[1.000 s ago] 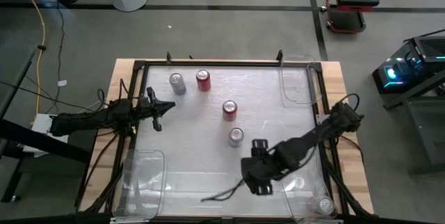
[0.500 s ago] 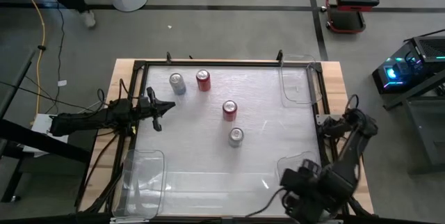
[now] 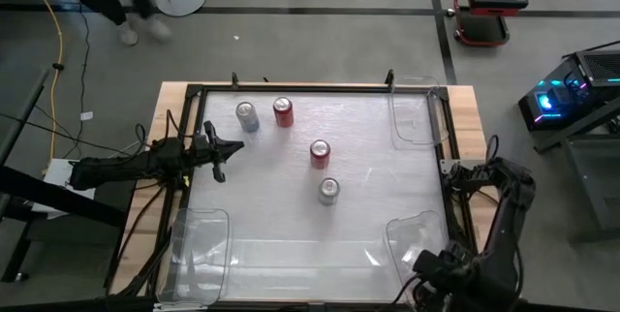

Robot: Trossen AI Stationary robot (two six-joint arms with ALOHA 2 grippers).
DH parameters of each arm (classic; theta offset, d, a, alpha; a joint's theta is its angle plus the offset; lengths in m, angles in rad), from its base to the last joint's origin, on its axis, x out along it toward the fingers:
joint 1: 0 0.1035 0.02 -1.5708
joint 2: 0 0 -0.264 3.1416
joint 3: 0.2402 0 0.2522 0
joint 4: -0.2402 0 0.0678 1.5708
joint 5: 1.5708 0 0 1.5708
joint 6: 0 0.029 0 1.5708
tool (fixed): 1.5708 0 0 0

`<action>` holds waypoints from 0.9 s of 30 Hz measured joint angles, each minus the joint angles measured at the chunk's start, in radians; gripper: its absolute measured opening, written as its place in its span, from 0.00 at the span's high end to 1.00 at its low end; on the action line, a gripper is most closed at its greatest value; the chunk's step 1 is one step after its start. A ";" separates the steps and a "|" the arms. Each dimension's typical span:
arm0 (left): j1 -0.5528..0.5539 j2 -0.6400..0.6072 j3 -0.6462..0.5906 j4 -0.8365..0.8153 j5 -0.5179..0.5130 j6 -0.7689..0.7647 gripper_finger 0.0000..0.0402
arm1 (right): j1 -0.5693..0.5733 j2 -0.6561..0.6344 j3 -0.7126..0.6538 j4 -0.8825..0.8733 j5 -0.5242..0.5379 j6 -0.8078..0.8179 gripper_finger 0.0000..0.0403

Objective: Sort soda cans
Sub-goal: Put the orange-white soda can into the bottom right transparent bin

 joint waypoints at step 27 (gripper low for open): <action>0.000 0.000 0.000 0.006 0.000 0.000 0.99 | 0.004 -0.002 -0.294 0.296 -0.215 -0.017 0.18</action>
